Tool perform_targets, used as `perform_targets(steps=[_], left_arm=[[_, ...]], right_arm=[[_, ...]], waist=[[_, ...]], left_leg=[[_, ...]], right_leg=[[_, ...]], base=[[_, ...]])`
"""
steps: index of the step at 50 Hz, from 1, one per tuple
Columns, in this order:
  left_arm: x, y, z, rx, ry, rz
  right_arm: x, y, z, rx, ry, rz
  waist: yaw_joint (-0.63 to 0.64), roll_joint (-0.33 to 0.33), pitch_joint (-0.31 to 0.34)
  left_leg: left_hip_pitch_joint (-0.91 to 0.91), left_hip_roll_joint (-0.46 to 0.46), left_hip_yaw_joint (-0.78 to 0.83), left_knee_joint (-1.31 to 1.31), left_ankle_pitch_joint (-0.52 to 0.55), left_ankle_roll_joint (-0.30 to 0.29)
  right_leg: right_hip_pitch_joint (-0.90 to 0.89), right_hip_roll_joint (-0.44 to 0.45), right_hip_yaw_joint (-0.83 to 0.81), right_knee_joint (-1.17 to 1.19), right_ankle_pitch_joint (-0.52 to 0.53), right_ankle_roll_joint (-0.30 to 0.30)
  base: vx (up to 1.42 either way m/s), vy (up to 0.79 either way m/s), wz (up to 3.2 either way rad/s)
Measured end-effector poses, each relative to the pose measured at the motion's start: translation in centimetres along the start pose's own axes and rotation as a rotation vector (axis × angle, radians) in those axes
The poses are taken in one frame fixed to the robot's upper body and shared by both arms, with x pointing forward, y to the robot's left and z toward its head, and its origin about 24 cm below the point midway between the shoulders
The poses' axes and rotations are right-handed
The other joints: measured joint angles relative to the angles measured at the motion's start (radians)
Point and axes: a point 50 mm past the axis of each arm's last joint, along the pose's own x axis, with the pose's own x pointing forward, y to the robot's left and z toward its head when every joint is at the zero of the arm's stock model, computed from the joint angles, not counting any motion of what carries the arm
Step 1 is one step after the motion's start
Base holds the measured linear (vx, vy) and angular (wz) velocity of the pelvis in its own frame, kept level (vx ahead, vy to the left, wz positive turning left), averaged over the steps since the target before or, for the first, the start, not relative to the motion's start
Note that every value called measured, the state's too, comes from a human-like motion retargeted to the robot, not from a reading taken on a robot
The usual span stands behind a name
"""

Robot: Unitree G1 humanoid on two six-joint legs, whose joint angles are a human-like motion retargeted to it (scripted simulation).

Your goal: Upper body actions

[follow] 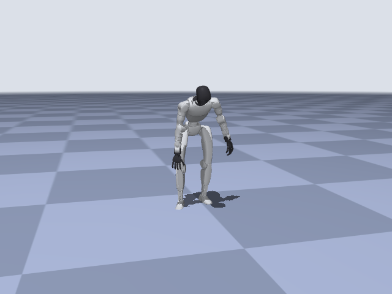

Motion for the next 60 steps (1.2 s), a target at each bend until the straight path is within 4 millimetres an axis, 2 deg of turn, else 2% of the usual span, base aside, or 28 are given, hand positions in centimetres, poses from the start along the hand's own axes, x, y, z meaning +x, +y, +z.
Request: perform_targets(steps=[3,5,7,10,13,18,22,26,30,37,41,47,50,56,60], left_arm=[[-0.1,0.6,-0.6,0.008,0.009,0.065],[0.0,0.8,-0.4,0.028,0.009,0.092],[0.1,1.0,0.0,0.039,0.008,0.099],[0.2,1.0,0.5,0.026,-0.005,0.077],[0.5,1.0,1.6,0.017,-0.038,0.025],[0.7,0.1,4.2,0.064,-0.145,-0.07],[0.6,-0.3,5.4,0.106,-0.198,-0.106],[0.7,-0.1,6.2,0.121,-0.213,-0.108],[0.8,0.4,6.5,0.121,-0.223,-0.087],[0.7,3.4,5.2,0.159,-0.189,0.175],[0.5,3.8,3.6,0.181,-0.141,0.199],[0.1,2.7,0.5,0.184,-0.044,0.144],[-0.2,2.0,-0.9,0.198,0.0,0.128],[-1.0,-0.2,-3.5,0.26,0.076,0.062],[-1.8,-2.2,-5.0,0.288,0.116,0.0]], right_arm=[[0.7,-2.7,2.1,-0.071,-0.022,-0.078],[1.0,-4.6,2.4,-0.076,-0.01,-0.157],[1.1,-6.2,2.6,-0.048,-0.011,-0.239],[1.1,-8.0,2.2,-0.013,0.002,-0.328],[1.0,-9.2,0.6,-0.014,0.062,-0.373],[0.3,-10.0,-3.5,-0.031,0.225,-0.431],[-0.4,-9.8,-5.9,-0.082,0.337,-0.452],[-0.9,-9.5,-7.2,-0.145,0.412,-0.458],[-1.1,-9.5,-7.3,-0.218,0.425,-0.465],[-0.2,-8.3,-5.3,-0.165,0.332,-0.312],[0.3,-6.5,-3.6,-0.157,0.238,-0.234],[0.3,-1.7,-0.6,-0.127,0.039,0.01],[0.0,0.4,0.5,-0.126,-0.023,0.073],[-1.3,4.6,2.8,-0.12,-0.202,0.197],[-2.7,7.2,3.6,-0.061,-0.309,0.287]], waist=[[-0.025,-0.002,0.0],[-0.035,-0.008,0.0],[-0.045,0.025,0.0],[-0.04,0.084,0.0],[-0.039,0.119,0.0],[0.016,0.24,0.0],[0.053,0.299,0.0],[0.073,0.321,0.0],[0.068,0.298,0.0],[0.022,0.18,0.0],[0.009,0.121,0.0],[0.028,0.025,0.0],[0.041,-0.011,0.0],[0.043,-0.056,-0.019],[0.026,-0.078,-0.064]], left_leg=[[-0.151,-0.036,0.037,0.109,-0.031,0.0],[-0.241,-0.095,0.068,0.166,-0.039,0.008],[-0.342,-0.124,0.083,0.239,-0.05,0.012],[-0.476,-0.172,0.075,0.348,-0.073,0.011],[-0.564,-0.211,0.11,0.414,-0.083,0.015],[-0.658,-0.261,0.085,0.535,-0.125,0.012],[-0.706,-0.276,0.066,0.619,-0.15,0.004],[-0.71,-0.291,0.057,0.624,-0.147,0.014],[-0.693,-0.299,0.065,0.578,-0.122,0.022],[-0.583,-0.276,0.065,0.377,-0.036,0.01],[-0.445,-0.243,0.029,0.234,0.008,0.005],[-0.198,-0.134,-0.013,0.066,0.034,-0.003],[-0.082,-0.08,-0.028,0.007,0.033,-0.01],[0.171,0.01,-0.05,-0.105,0.037,-0.011],[0.303,0.034,-0.059,-0.156,0.035,0.001]], right_leg=[[-0.183,-0.091,0.057,0.173,-0.062,0.003],[-0.315,-0.149,0.103,0.297,-0.113,-0.024],[-0.425,-0.204,0.11,0.407,-0.162,-0.05],[-0.551,-0.271,0.1,0.547,-0.22,-0.091],[-0.661,-0.348,0.132,0.669,-0.278,-0.118],[-0.721,-0.427,0.071,0.834,-0.389,-0.183],[-0.724,-0.455,0.022,0.915,-0.442,-0.223],[-0.724,-0.466,-0.003,0.943,-0.453,-0.248],[-0.724,-0.466,0.008,0.918,-0.428,-0.244],[-0.682,-0.418,0.07,0.755,-0.338,-0.188],[-0.561,-0.361,0.054,0.63,-0.286,-0.148],[-0.291,-0.211,0.004,0.394,-0.192,-0.094],[-0.152,-0.135,-0.018,0.276,-0.149,-0.074],[0.153,0.003,-0.065,0.025,-0.049,-0.042],[0.311,0.067,-0.088,-0.109,0.007,-0.033]], base=[[-0.18,-0.05,0.86],[-0.12,-0.12,1.46],[-0.13,-0.15,1.73],[-0.12,-0.18,1.55],[-0.11,-0.15,1.51],[-0.11,-0.14,0.96],[-0.05,-0.11,0.34],[-0.02,-0.12,0.2],[-0.01,-0.08,0.14],[0.03,-0.07,-0.16],[0.1,-0.04,-0.87],[0.18,-0.03,-1.51],[0.25,-0.01,-1.38],[0.33,0.05,-0.94],[0.37,0.1,-0.38]])
